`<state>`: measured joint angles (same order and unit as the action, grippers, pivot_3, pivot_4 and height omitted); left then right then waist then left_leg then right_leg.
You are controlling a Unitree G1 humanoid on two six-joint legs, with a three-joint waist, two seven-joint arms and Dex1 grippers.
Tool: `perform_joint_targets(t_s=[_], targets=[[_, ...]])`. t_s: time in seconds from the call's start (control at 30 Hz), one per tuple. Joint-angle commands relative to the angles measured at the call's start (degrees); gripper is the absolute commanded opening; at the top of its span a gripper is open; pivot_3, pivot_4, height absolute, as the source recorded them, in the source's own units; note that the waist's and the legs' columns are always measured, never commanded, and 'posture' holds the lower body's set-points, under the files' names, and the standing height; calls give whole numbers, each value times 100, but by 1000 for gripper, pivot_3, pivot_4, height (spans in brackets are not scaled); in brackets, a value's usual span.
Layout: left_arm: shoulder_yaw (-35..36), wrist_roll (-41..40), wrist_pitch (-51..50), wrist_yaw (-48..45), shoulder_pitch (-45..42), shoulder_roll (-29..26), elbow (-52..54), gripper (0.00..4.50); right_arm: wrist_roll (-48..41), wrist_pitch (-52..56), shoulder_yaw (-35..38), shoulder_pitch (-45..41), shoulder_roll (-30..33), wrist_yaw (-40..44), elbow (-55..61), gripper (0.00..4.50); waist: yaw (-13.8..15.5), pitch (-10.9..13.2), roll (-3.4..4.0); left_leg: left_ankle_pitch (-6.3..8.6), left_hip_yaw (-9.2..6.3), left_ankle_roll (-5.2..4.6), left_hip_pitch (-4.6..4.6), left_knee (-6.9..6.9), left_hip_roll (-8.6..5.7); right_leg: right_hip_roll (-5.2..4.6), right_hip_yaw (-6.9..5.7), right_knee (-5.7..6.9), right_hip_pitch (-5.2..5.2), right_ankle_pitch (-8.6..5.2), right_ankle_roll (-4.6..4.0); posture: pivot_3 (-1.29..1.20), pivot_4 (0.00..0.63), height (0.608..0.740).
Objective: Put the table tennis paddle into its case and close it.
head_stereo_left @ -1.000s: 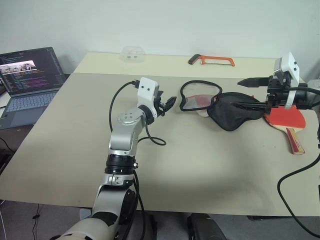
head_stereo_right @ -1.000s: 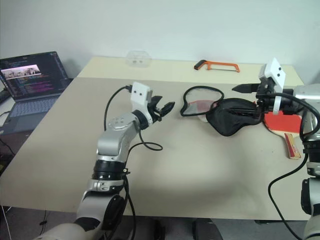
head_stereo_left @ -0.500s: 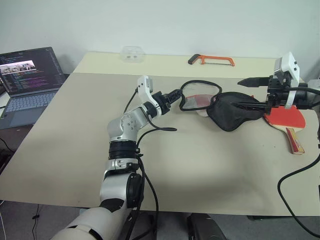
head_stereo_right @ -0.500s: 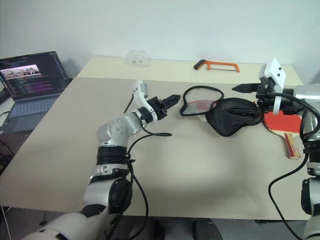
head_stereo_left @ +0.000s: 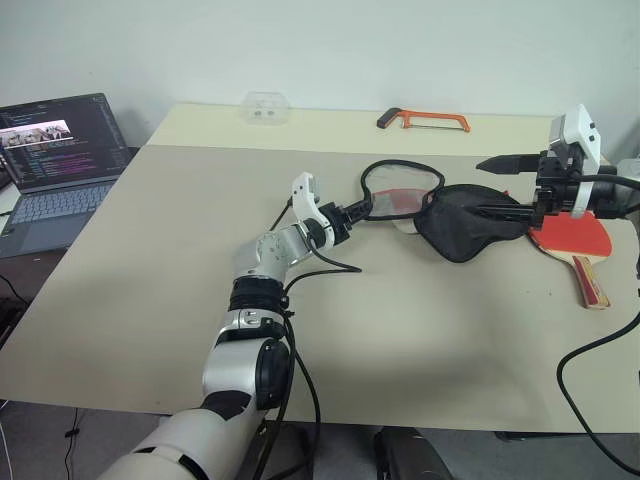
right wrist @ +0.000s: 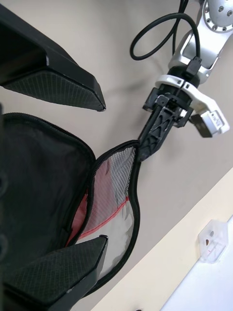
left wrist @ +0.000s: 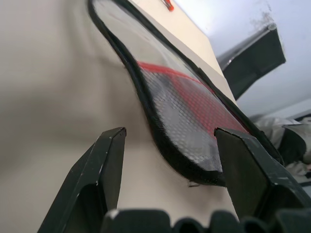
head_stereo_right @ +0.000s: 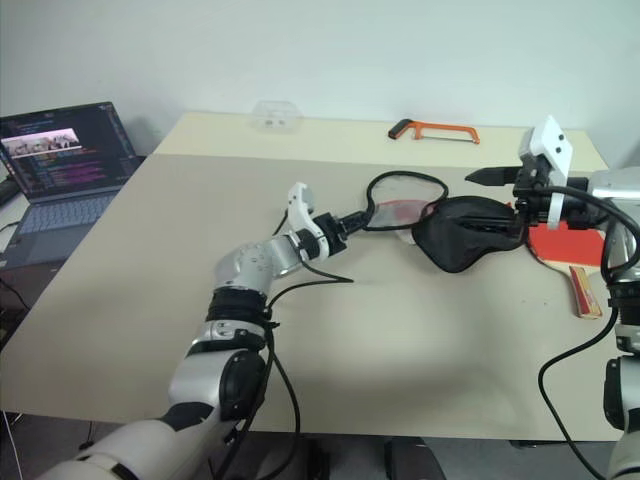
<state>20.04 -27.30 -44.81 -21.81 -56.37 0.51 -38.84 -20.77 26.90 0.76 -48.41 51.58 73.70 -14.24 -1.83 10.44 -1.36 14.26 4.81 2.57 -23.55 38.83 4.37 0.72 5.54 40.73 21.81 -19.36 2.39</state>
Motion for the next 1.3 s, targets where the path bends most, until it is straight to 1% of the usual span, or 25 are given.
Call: perform_joint_targets(t_s=[0.03, 0.2, 0.43, 0.5, 0.53, 0.6, 0.7, 0.77, 0.83, 0.9, 1.0, 1.17, 1.2, 1.3], targets=[[62, -91, 263, 149, -309, 132, -450, 3151, -8, -55, 153, -50, 125, 9, 175, 4500, -1, 0, 0, 0, 0, 0, 0, 0, -1, 0, 0, 0, 0, 0, 0, 0, 150, 740], [-54, -5, 632, 56, -422, 273, -748, 3151, -14, -29, 170, 3, 152, 1, 223, 4500, -1, 0, -1, 1, -1, 1, -2, -2, -2, 0, 0, -5, 1, 0, 1, 0, 150, 740], [-169, 41, 1012, -6, -553, 312, -901, 3151, -14, -30, 167, -10, 147, -12, 218, 4500, 0, 0, -1, 1, 0, 2, -14, -2, -2, 0, 0, -5, 14, 0, 1, 0, 150, 740], [-276, 129, 1162, -10, -550, 310, -845, 2783, -7, -42, 163, -29, 139, -17, 199, 4500, 0, 0, -1, 0, 0, 2, -20, -2, -2, 0, 1, -5, 19, 0, 1, 0, 150, 740], [-459, 283, 1337, -32, -505, 311, -724, 2575, -6, -50, 168, -44, 132, -27, 188, 4500, 0, 0, -1, 0, 0, 2, -21, -2, -2, 0, 1, -5, 20, 0, 1, 0, 150, 740], [-796, 511, 1589, -102, -375, 352, -404, 1854, -6, -65, 186, -80, 126, -49, 158, 4500, 3, 0, -1, 0, 1, 2, -26, -2, -3, 0, 1, -5, 25, 0, 1, 0, 150, 740], [-1018, 595, 1568, -23, -174, 449, -17, 746, -5, -85, 217, -111, 149, -63, 123, 4500, 5, 0, -1, 0, 3, 3, -28, -3, -2, 0, 2, -7, 27, 0, 1, 0, 150, 740], [-1533, 1028, 1826, -32, 118, 408, 395, 23, 27, -134, 237, -161, 174, -89, 45, 4500, 4, 0, 0, 0, 3, 3, -28, -3, -2, -1, 2, -9, 27, 0, 0, 0, 150, 740], [-1869, 1307, 2015, 24, 379, 393, 787, 23, 59, -184, 257, -208, 193, -120, -21, 4500, 0, 0, 0, 1, 3, 3, -27, -4, -2, 0, 5, -9, 27, 0, 0, 0, 150, 740], [-1882, 1307, 1973, 232, 564, 464, 1173, 23, 96, -239, 277, -291, 198, -164, -108, 4500, 4, 0, 0, 0, 3, 3, -27, -4, 0, 0, 4, -9, 27, 0, 0, 0, 150, 740], [-2080, 1540, 2076, 517, 832, 504, 1698, 23, 145, -318, 281, -378, 209, -201, -210, 4500, 0, 0, 0, 1, 5, 2, -27, -3, -1, -1, 9, -4, 30, 0, 0, 0, 150, 740], [-2350, 1939, 2347, 945, 1025, 548, 2233, 23, 215, -441, 269, -476, 208, -265, -338, 4500, 9, 0, 0, 1, 3, 2, -28, -4, -2, -2, 9, -6, 28, 0, 0, 0, 150, 740], [-2497, 2065, 2401, 996, 1066, 570, 2388, 23, 226, -469, 266, -512, 209, -282, -374, 4500, 10, 0, 0, 1, 3, 2, -28, -4, -2, -2, 9, -6, 28, 0, 0, 0, 150, 740], [-2770, 2178, 2267, 1068, 1204, 721, 2742, 23, 244, -518, 254, -603, 211, -309, -453, 4500, 15, 0, 0, 1, 3, 1, -29, -4, -2, -2, 9, -7, 29, 0, 0, 0, 150, 740]])
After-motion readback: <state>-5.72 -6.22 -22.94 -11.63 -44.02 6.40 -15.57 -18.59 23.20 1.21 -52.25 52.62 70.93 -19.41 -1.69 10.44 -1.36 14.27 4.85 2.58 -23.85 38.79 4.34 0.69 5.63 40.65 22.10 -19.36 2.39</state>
